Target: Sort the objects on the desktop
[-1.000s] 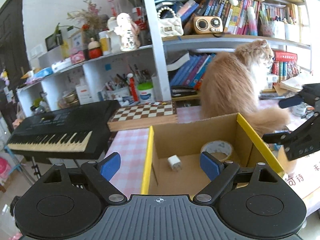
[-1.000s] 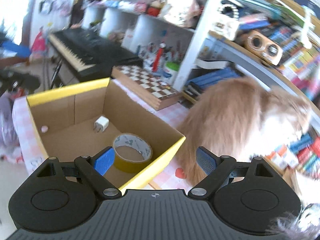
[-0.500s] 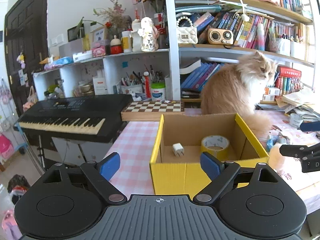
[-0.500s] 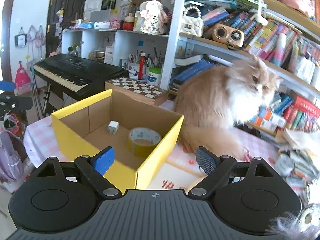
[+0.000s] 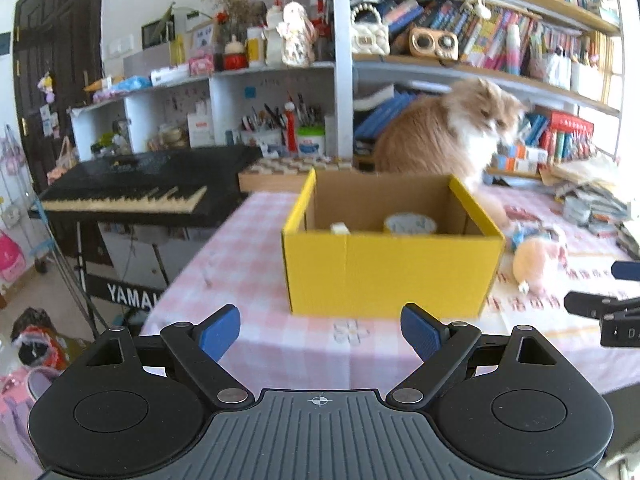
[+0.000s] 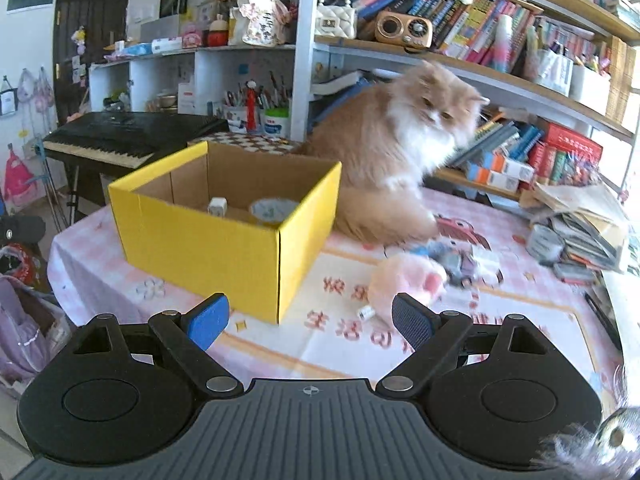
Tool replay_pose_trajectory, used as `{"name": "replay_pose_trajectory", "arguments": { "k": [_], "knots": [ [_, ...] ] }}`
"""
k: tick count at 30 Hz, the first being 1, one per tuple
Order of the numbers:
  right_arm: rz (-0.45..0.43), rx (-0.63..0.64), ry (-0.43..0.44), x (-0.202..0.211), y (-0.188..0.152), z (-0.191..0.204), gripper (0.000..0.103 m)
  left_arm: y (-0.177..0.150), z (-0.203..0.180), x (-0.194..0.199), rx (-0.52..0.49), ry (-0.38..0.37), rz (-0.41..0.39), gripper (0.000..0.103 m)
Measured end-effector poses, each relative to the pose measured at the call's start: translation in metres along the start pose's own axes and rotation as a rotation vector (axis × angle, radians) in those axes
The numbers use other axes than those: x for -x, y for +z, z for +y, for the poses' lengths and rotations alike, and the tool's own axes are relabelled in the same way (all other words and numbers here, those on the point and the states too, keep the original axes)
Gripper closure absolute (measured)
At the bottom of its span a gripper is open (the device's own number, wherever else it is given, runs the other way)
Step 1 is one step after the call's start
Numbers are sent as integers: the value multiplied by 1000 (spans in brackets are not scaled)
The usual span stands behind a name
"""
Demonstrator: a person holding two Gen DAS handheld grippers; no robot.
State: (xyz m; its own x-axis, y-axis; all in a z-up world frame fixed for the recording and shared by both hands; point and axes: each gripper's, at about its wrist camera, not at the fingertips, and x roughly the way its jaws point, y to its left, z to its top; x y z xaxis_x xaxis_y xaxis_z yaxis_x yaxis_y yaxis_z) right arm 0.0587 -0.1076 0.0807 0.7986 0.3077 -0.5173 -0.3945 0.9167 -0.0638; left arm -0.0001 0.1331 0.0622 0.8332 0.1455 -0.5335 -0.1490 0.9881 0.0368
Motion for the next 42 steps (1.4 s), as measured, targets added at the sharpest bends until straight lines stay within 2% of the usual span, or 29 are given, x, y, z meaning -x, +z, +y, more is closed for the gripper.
{"name": "replay_pose_trajectory", "arguments": {
  "k": [11, 23, 42],
  "knots": [
    [28, -51, -17, 19, -37, 11, 15, -37, -13, 7, 18, -7, 71, 13],
    [65, -13, 20, 27, -55, 27, 15, -55, -24, 13, 12, -20, 84, 13],
    [163, 5, -10, 31, -75, 28, 15, -61, -53, 3, -76, -149, 130, 13]
  ]
}}
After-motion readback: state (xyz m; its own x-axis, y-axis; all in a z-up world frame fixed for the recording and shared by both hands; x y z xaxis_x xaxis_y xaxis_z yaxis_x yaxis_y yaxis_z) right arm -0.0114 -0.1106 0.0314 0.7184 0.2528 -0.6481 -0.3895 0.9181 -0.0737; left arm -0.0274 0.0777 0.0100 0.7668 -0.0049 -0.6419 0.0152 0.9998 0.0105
